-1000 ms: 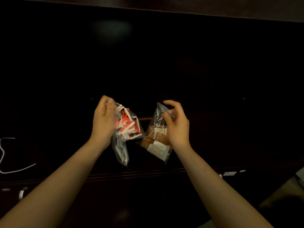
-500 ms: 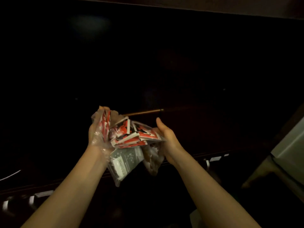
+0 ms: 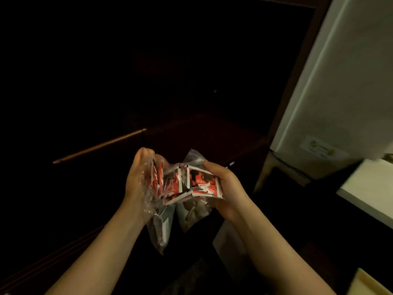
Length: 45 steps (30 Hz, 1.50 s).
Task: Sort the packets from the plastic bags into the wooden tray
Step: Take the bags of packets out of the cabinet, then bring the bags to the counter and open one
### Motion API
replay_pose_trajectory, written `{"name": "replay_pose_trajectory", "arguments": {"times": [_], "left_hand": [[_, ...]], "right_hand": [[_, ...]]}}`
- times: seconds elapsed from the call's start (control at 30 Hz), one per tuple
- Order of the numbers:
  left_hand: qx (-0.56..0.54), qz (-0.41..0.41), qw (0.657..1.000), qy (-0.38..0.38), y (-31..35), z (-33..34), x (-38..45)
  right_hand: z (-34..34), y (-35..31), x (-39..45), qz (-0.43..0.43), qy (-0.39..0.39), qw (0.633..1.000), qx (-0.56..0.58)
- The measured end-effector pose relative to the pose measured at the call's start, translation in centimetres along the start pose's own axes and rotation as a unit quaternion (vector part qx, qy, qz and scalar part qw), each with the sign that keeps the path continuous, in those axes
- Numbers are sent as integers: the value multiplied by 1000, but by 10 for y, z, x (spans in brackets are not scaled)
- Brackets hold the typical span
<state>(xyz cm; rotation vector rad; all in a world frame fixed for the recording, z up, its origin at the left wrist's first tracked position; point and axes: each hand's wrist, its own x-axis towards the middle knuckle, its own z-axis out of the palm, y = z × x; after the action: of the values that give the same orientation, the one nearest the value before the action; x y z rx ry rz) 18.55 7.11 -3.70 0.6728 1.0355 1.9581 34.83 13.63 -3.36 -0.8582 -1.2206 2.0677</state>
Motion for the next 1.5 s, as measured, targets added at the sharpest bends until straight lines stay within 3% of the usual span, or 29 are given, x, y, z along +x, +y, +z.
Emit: {"name": "replay_pose_trajectory", "arguments": {"times": [0.33, 0.83, 1.17, 1.5], "left_hand": [[70, -137, 986, -64, -78, 99, -44], [150, -286, 928, -184, -244, 235, -152], [204, -388, 857, -271, -311, 248, -188], [291, -394, 798, -349, -370, 231, -197]], "right_hand": [[-110, -12, -79, -99, 183, 978, 32], [-286, 34, -247, -119, 400, 905, 79], [-320, 102, -298, -112, 521, 842, 82], [-332, 163, -316, -42, 598, 793, 110]]}}
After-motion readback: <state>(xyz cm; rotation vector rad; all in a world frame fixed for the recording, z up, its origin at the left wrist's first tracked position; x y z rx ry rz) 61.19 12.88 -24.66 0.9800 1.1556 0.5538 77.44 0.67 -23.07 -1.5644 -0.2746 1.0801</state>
